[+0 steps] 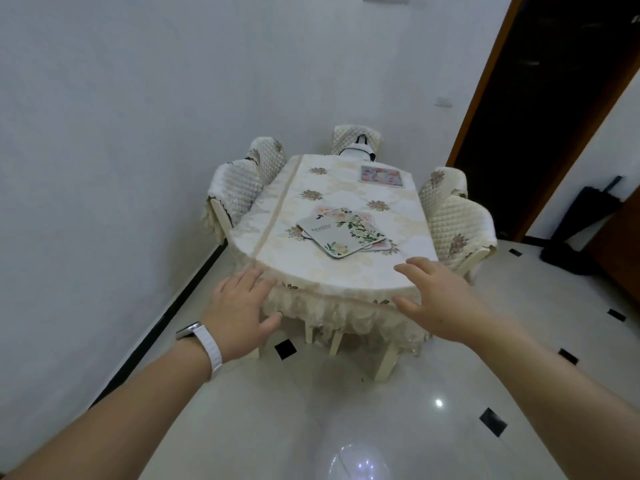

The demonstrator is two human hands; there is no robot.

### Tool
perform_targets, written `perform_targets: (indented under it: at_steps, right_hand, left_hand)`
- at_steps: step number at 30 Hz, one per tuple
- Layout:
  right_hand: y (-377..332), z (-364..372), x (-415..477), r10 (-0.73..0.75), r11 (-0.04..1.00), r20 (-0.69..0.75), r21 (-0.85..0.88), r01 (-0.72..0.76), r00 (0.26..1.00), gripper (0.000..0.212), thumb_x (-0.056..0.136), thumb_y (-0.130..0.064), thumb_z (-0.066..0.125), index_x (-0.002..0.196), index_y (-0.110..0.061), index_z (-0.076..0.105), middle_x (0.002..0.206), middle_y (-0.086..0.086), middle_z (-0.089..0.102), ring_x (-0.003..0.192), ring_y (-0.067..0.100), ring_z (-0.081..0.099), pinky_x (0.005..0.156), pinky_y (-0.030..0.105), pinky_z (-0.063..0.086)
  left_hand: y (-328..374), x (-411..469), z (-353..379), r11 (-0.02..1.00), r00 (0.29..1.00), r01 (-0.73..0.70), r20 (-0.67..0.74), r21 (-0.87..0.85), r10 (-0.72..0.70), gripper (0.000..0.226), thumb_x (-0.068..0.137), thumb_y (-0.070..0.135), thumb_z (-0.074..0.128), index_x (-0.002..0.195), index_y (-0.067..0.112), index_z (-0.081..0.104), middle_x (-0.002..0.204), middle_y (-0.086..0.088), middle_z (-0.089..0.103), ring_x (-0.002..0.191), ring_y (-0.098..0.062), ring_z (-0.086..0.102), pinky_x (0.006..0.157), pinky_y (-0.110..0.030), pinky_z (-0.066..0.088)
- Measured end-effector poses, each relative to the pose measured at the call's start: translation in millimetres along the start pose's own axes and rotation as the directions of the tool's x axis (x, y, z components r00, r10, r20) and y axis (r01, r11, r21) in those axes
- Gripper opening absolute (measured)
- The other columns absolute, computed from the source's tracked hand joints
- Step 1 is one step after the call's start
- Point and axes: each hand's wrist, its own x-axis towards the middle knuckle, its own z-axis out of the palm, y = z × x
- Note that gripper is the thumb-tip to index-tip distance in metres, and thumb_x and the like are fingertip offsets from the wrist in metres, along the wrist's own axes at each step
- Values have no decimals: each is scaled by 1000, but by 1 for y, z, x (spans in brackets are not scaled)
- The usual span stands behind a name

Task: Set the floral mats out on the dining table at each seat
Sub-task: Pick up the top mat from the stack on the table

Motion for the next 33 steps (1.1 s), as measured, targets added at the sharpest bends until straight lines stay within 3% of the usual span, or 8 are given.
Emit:
perform_targets:
  at_steps: [7,12,19,22,26,33]
  right_hand:
    - [43,38,112,4,1000,25,28,-5,1000,62,94,-56,45,149,-29,36,155,-4,37,140,20,35,110,39,36]
    - [74,78,196,-2,992,65,125,-6,998,61,93,-57,46,147,-29,41,153,-3,39,139,19,36,109,39,37]
    - [105,112,282,-33,986,104,167,16,994,61,93,-58,45,146,-27,42,153,-1,41,137,22,39,108,40,40]
    - [110,119,301,-25,983,105,183,5,994,60,93,-57,45,146,-27,43,151,-2,43,136,21,41,106,39,41]
    - [113,136,320,2,976,92,219,-23,996,57,93,-53,48,144,-26,45,148,-2,46,132,21,45,104,39,42]
    - [117,182,364,106,959,236,231,-162,966,58,94,-53,45,145,-25,43,148,-2,45,130,23,44,103,40,42]
  left_hand:
    - [-41,88,47,1000,998,10,66,28,-11,67,77,59,40,130,20,54,133,-8,56,121,-30,51,95,-49,46]
    - [-54,173,76,997,988,81,132,0,-80,66,78,56,44,136,23,49,142,-4,49,130,-24,43,103,-46,39]
    - [-58,251,115,983,984,131,138,-130,-112,61,79,55,40,125,19,58,133,-2,55,125,-22,46,104,-40,38]
    - [-61,275,125,979,984,131,143,-155,-109,58,78,53,41,119,18,60,128,0,58,122,-20,48,102,-36,38]
    - [-71,315,145,985,982,103,172,-139,-78,59,77,51,40,124,19,57,132,-2,56,125,-23,46,102,-44,39]
    - [-100,376,209,988,940,59,340,-144,-6,58,80,49,41,131,21,52,137,1,52,129,-21,42,103,-42,37]
